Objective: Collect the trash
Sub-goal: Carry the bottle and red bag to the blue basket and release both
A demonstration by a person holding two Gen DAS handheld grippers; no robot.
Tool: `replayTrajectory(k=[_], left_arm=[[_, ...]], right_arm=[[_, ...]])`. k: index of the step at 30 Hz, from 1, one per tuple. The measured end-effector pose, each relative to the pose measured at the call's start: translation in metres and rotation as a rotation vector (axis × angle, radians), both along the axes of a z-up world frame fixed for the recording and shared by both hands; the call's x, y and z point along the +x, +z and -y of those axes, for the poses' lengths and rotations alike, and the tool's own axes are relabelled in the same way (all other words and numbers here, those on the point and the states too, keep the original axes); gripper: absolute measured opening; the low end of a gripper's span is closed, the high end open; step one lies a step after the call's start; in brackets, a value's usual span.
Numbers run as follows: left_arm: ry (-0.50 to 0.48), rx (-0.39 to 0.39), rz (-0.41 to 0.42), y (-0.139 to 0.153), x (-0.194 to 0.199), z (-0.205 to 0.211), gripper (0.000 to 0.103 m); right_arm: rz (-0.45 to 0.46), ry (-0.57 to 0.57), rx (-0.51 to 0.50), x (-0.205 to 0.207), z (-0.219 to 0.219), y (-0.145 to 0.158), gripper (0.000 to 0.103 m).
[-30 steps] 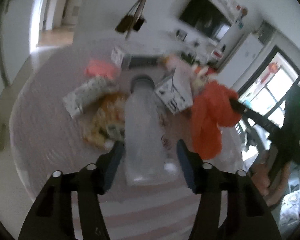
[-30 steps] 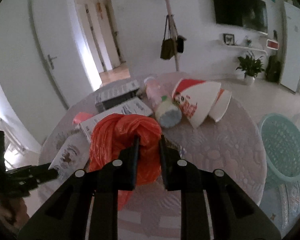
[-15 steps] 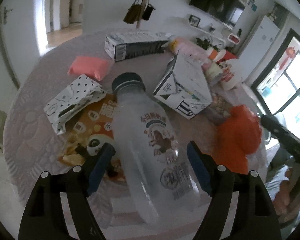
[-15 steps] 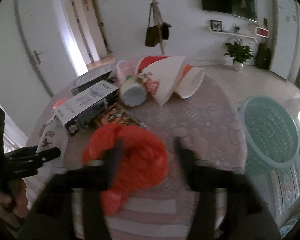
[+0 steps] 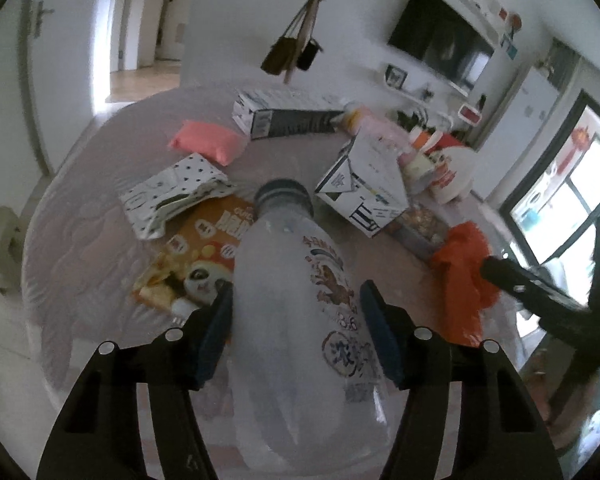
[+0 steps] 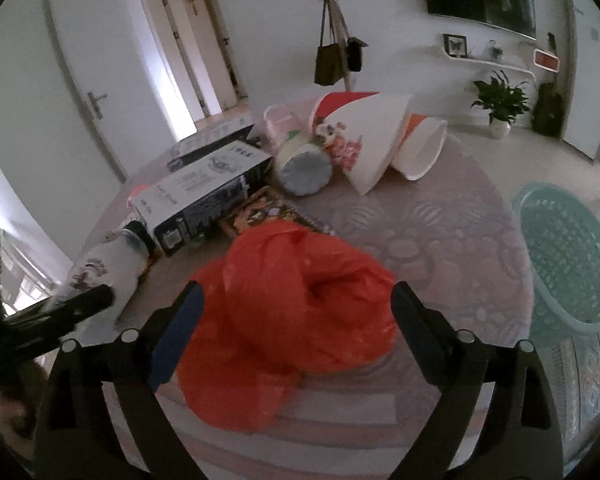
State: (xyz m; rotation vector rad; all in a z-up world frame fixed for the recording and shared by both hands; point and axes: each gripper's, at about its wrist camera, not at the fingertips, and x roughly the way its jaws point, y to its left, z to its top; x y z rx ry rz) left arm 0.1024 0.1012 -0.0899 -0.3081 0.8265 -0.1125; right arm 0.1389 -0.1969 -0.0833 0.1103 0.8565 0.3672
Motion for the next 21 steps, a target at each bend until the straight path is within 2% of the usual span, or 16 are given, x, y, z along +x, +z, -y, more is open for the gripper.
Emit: replayTrajectory(k=[3,4,5,6,8,11,18,21], left_arm=[[0.026,-0.002,0.033,0.011,-0.013,-0.004,0.054],[0.025,-0.011,0.041,0.014,-0.014,-0.005,0.054],[0.022,-0.018,0.05,0.017,-0.017,-0.005,0.054],[0.019,-0.019,0.06,0.021,-0.018,-0.005,0.054],[0.01,-0.02,0.083,0.027,-0.022,-0.003,0.054],[0.007,-0.032,0.114,0.035,-0.026,-0.001,0.054],[-0.024,-0.075,0.244,0.07,-0.038,0.012,0.054],[-0.059,-0.067,0.292,0.087,-0.03,0.03,0.053]], right_arm=[[-0.017,-0.017,-0.055,0.006,-0.008,-0.01,0.087],[-0.022,-0.02,-0.051,0.007,-0.007,-0.013,0.07],[-0.033,-0.022,-0.048,0.008,-0.006,-0.015,0.059],[-0.032,-0.023,-0.044,0.008,-0.004,-0.015,0.055],[-0.022,-0.009,-0.014,0.004,0.003,-0.01,0.03],[0.02,-0.011,-0.037,-0.005,0.008,0.001,0.028],[0.141,-0.055,-0.099,-0.022,0.022,0.029,0.027],[0.177,-0.09,-0.069,-0.021,0.044,0.042,0.027]])
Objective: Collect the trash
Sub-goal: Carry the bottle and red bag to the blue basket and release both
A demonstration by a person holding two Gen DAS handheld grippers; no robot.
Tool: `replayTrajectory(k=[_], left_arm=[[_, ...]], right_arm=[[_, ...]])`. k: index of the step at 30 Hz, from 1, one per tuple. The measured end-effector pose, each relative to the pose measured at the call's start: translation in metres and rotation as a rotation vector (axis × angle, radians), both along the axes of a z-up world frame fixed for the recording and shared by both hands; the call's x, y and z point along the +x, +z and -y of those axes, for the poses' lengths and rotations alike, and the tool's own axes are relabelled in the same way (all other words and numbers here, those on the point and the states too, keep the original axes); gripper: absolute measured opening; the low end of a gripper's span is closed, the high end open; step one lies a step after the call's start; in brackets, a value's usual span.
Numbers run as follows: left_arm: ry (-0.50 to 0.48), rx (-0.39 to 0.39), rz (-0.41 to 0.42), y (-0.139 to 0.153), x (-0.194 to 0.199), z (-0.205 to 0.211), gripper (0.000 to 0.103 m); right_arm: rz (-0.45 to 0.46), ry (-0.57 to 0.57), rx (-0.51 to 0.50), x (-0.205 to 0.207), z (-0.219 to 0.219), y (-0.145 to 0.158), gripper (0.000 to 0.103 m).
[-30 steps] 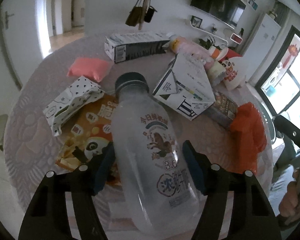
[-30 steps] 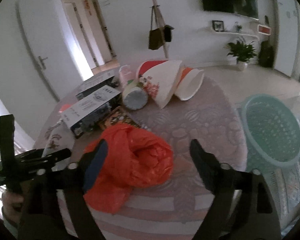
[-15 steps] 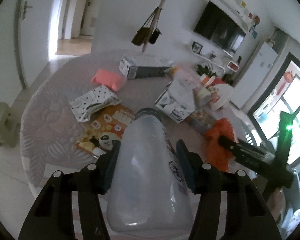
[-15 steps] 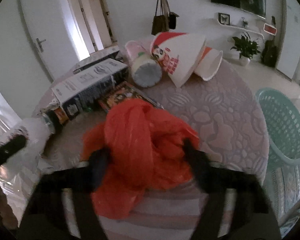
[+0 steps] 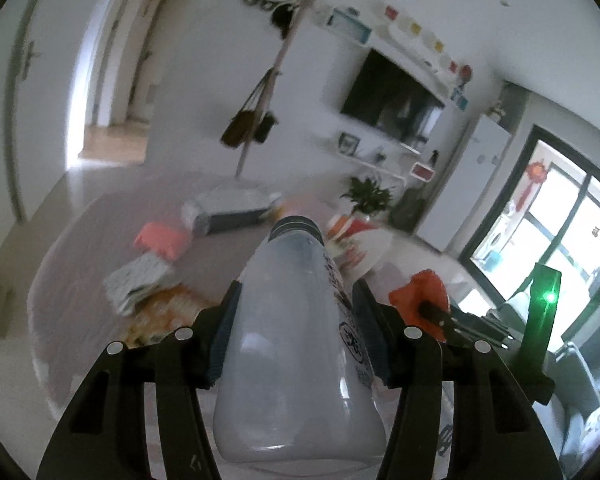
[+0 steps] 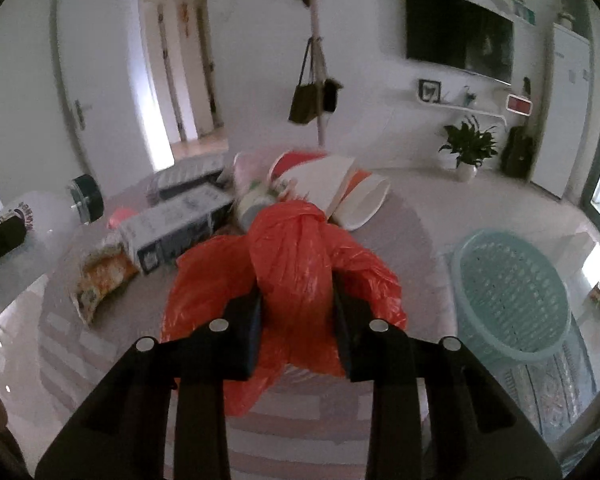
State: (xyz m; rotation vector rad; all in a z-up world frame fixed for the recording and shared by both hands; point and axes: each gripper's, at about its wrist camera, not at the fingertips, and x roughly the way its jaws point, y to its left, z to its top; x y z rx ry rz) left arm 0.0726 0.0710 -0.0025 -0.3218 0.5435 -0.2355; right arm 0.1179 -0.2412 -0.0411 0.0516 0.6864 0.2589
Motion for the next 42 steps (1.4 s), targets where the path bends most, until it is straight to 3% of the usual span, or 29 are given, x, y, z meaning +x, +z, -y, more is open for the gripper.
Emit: replayTrajectory(k=[6,9,14,19,21,23,31,33,34,35,37,42], left_arm=[[-0.117,0.015,0.038,0.021,0.043,0.056,0.054],[-0.211,-0.003,0.045,0.028,0.08,0.1,0.054],[-0.36,-0.003,0.033,0.028,0.135,0.176,0.054],[-0.498,-0.056,-0.046,-0.005,0.187,0.24,0.054],[-0.58,-0.126,-0.129,-0.032,0.21,0.263,0.054],[-0.622,-0.135,-0.198,-0.054,0.226,0.287,0.054],[-0.628,-0.029,-0.345,-0.122,0.264,0.343,0.053],[-0.635,-0.041,-0.349,-0.13,0.272,0.347,0.058],[-0.634,-0.036,-0.355,-0.132,0.275,0.347,0.061],[-0.634,-0.036,-0.358,-0.132,0.274,0.349,0.067],[-0.637,-0.042,-0.35,-0.127,0.268,0.346,0.073],[-0.631,-0.073,-0.298,-0.102,0.248,0.324,0.078]], right_arm=[[0.059,-0.118,0.008,0.012,0.053,0.018,0.027],[0.08,-0.242,-0.029,0.025,0.09,0.019,0.027],[0.017,-0.452,0.052,0.058,0.166,0.002,0.027],[-0.093,-0.644,0.088,0.085,0.221,-0.036,0.027],[-0.134,-0.685,0.057,0.096,0.231,-0.053,0.028],[-0.176,-0.718,0.051,0.1,0.241,-0.069,0.028],[-0.275,-0.777,0.01,0.113,0.262,-0.115,0.032],[-0.289,-0.779,0.024,0.11,0.264,-0.123,0.039],[-0.29,-0.781,0.028,0.109,0.266,-0.125,0.048],[-0.285,-0.78,0.032,0.108,0.267,-0.125,0.058],[-0.265,-0.781,0.035,0.103,0.27,-0.122,0.064],[-0.215,-0.764,0.064,0.092,0.268,-0.103,0.066]])
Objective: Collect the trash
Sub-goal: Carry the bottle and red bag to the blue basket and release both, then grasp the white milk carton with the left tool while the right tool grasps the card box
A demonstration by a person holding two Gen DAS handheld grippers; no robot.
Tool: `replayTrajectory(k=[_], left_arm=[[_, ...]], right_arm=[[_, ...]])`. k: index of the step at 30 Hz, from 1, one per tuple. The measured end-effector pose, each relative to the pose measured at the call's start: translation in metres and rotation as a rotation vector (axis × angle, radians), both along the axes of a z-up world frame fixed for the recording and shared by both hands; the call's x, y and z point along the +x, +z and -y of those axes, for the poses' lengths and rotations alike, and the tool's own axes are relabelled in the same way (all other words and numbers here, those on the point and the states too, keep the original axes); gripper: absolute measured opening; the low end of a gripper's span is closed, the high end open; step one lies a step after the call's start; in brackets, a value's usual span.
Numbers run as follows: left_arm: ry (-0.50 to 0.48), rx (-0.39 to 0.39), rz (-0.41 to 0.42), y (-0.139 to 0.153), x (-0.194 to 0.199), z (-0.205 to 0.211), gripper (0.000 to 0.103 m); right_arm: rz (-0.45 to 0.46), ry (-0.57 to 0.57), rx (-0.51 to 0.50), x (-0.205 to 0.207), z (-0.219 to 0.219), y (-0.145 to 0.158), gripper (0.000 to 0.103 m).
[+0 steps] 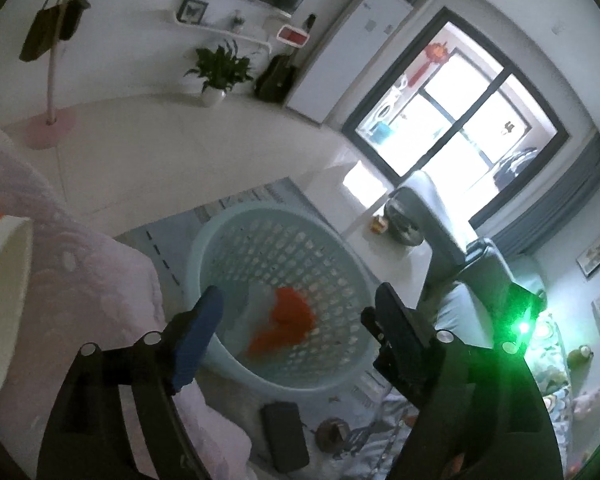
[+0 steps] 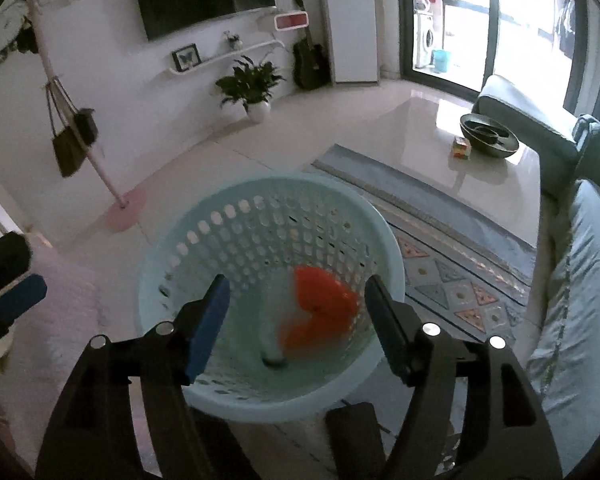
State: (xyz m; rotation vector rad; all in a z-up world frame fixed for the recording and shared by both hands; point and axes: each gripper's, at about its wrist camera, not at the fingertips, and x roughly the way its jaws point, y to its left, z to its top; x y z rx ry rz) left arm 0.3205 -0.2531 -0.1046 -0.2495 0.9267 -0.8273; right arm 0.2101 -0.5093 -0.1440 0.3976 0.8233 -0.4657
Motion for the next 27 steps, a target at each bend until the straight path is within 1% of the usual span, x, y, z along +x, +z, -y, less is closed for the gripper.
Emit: replayTrajectory(k=[4,8,9,13,15,18,21,22,24,25,27], left_arm=[[0.009,-0.024,0.059,0.025,-0.02,-0.02,0.078],[0.038,-0.033,0.134,0.055,-0.048,-0.049,0.078],[0.048,-0.039,0.148,0.061,-0.056,-0.056,0.078],[0.132,-0.062,0.23,0.091,-0.093,-0.108,0.078],[0.184,-0.072,0.262,0.104,-0.111,-0.137,0.083],[0.255,-0.068,0.294,0.12,-0.128,-0.172,0.086],[0.351,-0.016,0.316,0.129,-0.143,-0.211,0.089],[0.405,0.029,0.321,0.129,-0.146,-0.227,0.09],[0.48,0.101,0.325,0.13,-0.147,-0.248,0.091],[0.503,0.126,0.318,0.128,-0.146,-0.256,0.091],[0.528,0.189,0.285,0.121,-0.139,-0.274,0.093]], right_arm=[[0.038,0.025,-0.016,-0.01,-0.012,0.018,0.066],[0.104,0.079,-0.033,-0.023,-0.036,0.042,0.066],[0.136,0.111,-0.027,-0.027,-0.047,0.051,0.066],[0.228,0.203,-0.03,-0.041,-0.083,0.08,0.066],[0.279,0.26,-0.034,-0.048,-0.106,0.097,0.066],[0.327,0.336,-0.051,-0.056,-0.141,0.116,0.066],[0.342,0.419,-0.063,-0.06,-0.175,0.125,0.066],[0.343,0.443,-0.062,-0.06,-0.185,0.127,0.066],[0.34,0.501,-0.052,-0.059,-0.209,0.128,0.066],[0.34,0.522,-0.043,-0.058,-0.215,0.128,0.067],[0.344,0.577,-0.016,-0.054,-0.238,0.125,0.071]])
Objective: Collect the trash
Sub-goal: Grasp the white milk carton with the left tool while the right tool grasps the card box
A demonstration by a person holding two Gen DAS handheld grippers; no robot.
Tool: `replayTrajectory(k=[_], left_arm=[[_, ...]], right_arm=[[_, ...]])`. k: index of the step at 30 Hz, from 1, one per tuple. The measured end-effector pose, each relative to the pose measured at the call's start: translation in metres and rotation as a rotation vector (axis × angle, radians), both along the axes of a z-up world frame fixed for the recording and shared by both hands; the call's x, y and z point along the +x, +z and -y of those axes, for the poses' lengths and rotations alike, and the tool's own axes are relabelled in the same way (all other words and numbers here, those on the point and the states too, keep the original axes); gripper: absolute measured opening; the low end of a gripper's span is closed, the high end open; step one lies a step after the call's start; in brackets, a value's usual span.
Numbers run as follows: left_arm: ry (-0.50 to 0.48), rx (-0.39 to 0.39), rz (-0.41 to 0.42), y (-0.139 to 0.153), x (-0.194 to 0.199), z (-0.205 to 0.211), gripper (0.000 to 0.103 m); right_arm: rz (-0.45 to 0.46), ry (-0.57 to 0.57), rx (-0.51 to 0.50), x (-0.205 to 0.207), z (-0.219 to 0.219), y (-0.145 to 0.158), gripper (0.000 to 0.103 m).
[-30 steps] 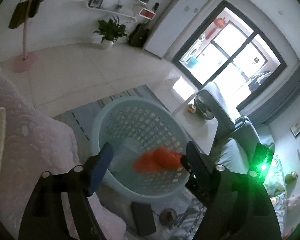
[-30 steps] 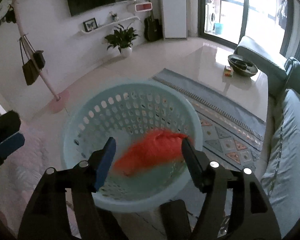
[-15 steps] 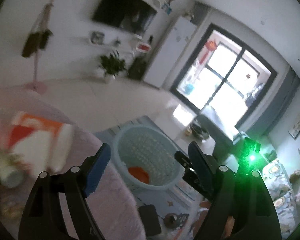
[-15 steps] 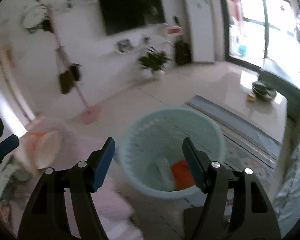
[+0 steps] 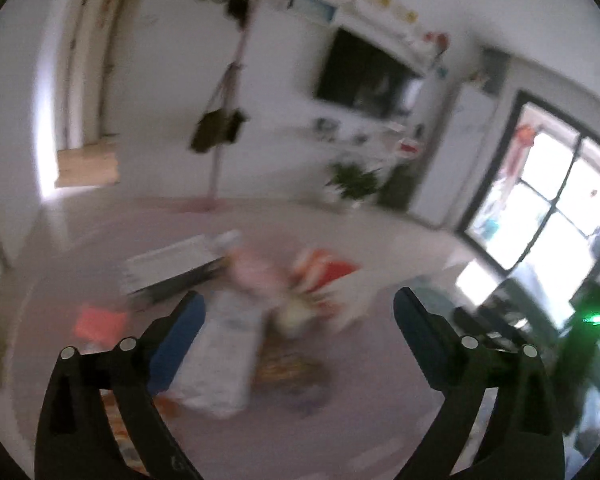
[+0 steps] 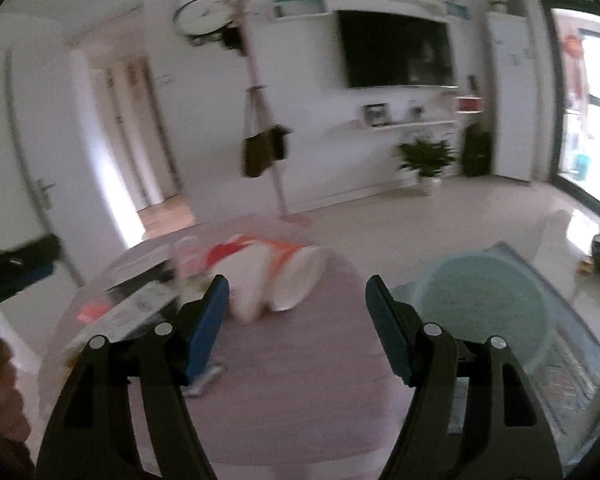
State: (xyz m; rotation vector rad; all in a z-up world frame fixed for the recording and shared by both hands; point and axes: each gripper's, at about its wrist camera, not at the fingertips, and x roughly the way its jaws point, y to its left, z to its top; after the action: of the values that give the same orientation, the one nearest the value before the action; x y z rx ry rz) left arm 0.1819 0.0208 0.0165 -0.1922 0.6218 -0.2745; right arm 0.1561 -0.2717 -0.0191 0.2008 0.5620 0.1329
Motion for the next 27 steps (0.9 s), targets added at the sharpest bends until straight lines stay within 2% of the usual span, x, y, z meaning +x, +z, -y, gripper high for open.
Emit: replayTrajectory(k=[2,4,7,10,12,16,18,21,24,27], left_arm=[[-0.025,0.076,-0.07,-0.018,0.018,-0.008,0.093],[0.003,0.129,-0.111,-0.033,0.033,-0.015,0.093],[-0.016,0.126,-0.185,-0.058,0.041,-0.025,0.093],[-0.005,0.201,-0.245,-0.075,0.059,-0.019,0.092],[-0.002,0.219,-0.271,-0.082,0.068,-0.017,0.088],[-0.019,0.198,-0.326,-0.097,0.079,-0.019,0.077],[-0.037,0.171,-0.347,-0.105,0.079,-0.02,0.063],[-0.026,0.121,-0.33,-0.107,0.076,-0.033,0.061],[-0.009,-0.001,-0.29,-0.105,0.06,-0.061,0.06],[0.02,-0.066,-0.255,-0.1,0.039,-0.077,0.06]], right_arm=[[-0.002,0.054,0.006,0.003,-0.019,-0.004,0.073],[-0.016,0.139,0.01,0.009,-0.043,-0.015,0.073],[-0.074,0.196,-0.022,0.022,-0.068,-0.033,0.073],[-0.13,0.24,-0.026,0.035,-0.077,-0.047,0.072],[-0.163,0.266,-0.033,0.042,-0.083,-0.054,0.066],[-0.188,0.281,-0.051,0.052,-0.089,-0.06,0.062],[-0.214,0.287,-0.046,0.058,-0.089,-0.068,0.062],[-0.281,0.324,0.001,0.073,-0.088,-0.081,0.062],[-0.31,0.352,0.016,0.079,-0.091,-0.086,0.062],[-0.327,0.401,0.006,0.081,-0.099,-0.088,0.062]])
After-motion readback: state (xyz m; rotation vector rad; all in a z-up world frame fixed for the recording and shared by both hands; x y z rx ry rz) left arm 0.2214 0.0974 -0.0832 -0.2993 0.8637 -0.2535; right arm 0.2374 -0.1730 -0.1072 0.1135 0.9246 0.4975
